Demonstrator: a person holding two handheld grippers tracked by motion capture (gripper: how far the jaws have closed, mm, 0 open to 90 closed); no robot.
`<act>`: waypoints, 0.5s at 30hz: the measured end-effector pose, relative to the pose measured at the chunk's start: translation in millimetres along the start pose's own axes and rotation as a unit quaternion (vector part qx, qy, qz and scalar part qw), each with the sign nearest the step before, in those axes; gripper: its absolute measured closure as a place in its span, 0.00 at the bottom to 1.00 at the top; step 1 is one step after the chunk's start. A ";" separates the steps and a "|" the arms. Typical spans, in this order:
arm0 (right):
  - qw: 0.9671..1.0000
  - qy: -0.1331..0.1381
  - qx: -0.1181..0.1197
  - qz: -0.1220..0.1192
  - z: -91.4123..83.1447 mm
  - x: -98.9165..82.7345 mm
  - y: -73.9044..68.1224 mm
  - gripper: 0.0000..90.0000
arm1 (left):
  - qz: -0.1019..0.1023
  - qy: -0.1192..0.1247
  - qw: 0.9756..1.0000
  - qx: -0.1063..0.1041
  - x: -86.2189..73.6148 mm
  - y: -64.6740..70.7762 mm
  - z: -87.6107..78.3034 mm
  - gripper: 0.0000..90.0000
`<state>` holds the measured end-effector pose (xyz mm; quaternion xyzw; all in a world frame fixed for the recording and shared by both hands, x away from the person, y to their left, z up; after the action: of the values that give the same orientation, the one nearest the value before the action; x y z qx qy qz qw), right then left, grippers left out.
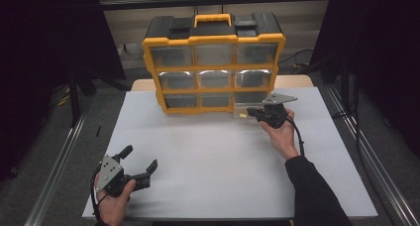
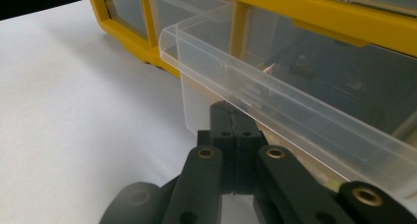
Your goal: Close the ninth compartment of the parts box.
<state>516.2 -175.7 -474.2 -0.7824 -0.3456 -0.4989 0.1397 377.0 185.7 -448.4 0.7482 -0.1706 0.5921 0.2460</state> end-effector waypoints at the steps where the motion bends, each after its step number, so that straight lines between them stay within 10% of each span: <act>1: 1.000 0.000 -0.001 0.000 0.0 -0.2 0.7 1.00 | 0.000 0.000 1.000 0.000 -0.1 0.0 0.0 0.04; 15: 1.000 -0.005 -0.010 -0.001 2.2 1.3 5.2 1.00 | -0.001 0.000 1.000 0.000 -0.1 -0.2 0.4 0.04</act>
<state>521.6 -177.7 -473.4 -0.7856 -0.3426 -0.4987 0.1298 377.4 185.7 -448.7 0.7483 -0.1698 0.5917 0.2470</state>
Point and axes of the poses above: each handheld gripper's, and its own axes: z roughly forward along the jaws, x roughly out of its top, y roughly to its right, the point moved 10 cm from there along z, roughly forward along the jaws, and after that the axes turned 10 degrees about -z, right-handed, at the moved point
